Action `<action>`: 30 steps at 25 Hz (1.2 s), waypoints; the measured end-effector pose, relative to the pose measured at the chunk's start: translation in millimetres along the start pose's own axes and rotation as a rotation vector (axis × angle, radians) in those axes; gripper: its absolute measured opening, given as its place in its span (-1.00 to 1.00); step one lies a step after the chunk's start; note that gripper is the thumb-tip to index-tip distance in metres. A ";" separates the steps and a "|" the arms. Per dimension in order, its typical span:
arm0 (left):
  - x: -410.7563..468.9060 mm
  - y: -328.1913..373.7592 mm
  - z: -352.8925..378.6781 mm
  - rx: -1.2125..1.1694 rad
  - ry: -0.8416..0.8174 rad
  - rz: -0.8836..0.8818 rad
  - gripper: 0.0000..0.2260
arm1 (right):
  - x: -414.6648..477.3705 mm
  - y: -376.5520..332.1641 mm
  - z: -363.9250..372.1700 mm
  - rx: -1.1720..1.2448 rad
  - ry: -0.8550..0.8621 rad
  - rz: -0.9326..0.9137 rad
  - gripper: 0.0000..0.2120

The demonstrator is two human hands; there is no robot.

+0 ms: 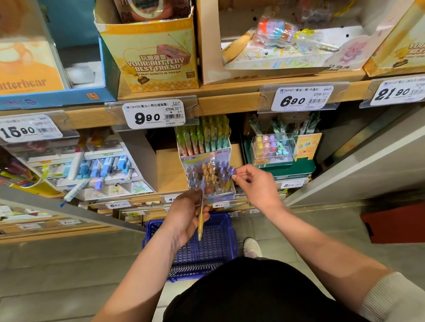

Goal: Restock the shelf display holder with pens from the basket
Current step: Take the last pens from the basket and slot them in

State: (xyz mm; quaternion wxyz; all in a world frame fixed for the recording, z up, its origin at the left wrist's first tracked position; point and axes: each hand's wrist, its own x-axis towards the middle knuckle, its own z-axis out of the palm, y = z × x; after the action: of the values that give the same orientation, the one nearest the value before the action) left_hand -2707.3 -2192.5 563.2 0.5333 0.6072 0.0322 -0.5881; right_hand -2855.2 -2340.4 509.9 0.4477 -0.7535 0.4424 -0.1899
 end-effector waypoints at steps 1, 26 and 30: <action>-0.8 -0.4 -1.3 -0.008 0.003 0.006 -0.75 | -0.1 1.6 3.2 -0.036 -0.011 -0.023 -0.90; -9.5 -0.1 9.6 0.016 -0.101 0.150 -0.85 | -15.3 -49.8 -7.1 0.350 -0.438 0.218 -0.91; -7.1 0.8 11.9 0.029 -0.122 0.153 -0.89 | -18.8 -54.7 -7.4 0.446 -0.376 0.241 -0.81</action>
State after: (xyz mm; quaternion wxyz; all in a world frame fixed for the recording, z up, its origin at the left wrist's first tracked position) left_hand -2717.1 -2196.8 572.0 0.5688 0.5785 -0.0555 -0.5820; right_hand -2843.2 -2317.1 561.9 0.6951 -0.6009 0.3855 -0.0848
